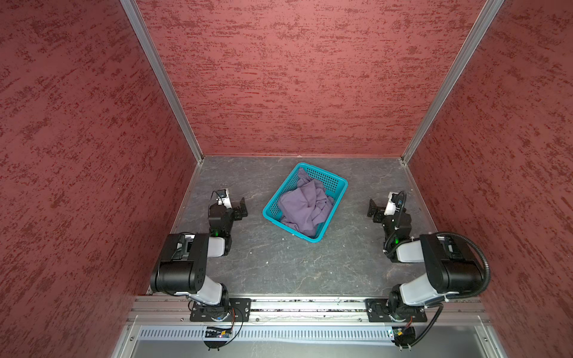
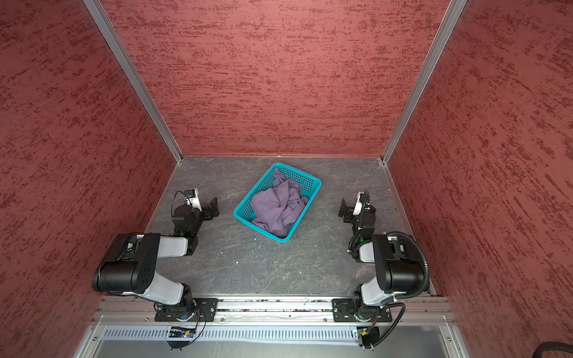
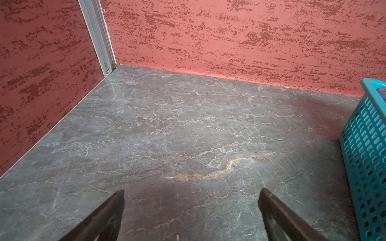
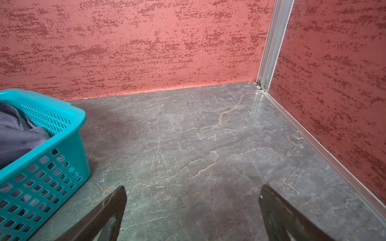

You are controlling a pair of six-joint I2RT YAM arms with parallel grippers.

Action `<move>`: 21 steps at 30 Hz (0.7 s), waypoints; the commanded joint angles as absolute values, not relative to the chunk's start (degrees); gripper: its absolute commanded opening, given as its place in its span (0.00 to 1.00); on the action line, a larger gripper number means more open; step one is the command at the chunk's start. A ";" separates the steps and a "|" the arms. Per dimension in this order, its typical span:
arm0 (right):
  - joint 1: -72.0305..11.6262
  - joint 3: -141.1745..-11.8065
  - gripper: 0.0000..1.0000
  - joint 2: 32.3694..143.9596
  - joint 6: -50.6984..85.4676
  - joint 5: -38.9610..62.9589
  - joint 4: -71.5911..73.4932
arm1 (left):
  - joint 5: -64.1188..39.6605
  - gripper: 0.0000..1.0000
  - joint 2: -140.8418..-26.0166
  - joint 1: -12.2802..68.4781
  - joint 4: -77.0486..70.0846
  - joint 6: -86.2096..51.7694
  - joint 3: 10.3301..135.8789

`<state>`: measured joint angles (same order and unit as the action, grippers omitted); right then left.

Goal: Fold and stack the trousers
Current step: Move the basket to the top-right of the table.

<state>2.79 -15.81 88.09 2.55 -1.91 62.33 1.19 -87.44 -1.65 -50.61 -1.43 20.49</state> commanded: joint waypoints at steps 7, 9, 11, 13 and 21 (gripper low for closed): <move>3.16 -16.83 0.99 88.55 1.67 -1.91 64.43 | 0.66 0.99 -87.89 -1.68 -51.77 -0.62 21.44; 3.19 -16.79 0.99 88.51 1.67 -1.93 64.44 | 1.04 0.99 -87.94 -1.54 -51.77 -0.53 21.40; 3.21 -16.79 0.99 88.51 1.66 -1.93 64.45 | 1.25 0.99 -87.89 -1.46 -51.77 -0.47 21.45; 3.21 -16.79 0.99 88.57 1.67 -1.93 64.49 | 1.27 0.99 -87.93 -1.46 -51.77 -0.51 21.45; 3.17 -16.73 0.99 88.44 1.66 -2.72 64.69 | 1.21 1.00 -87.91 -1.44 -51.81 -0.42 21.44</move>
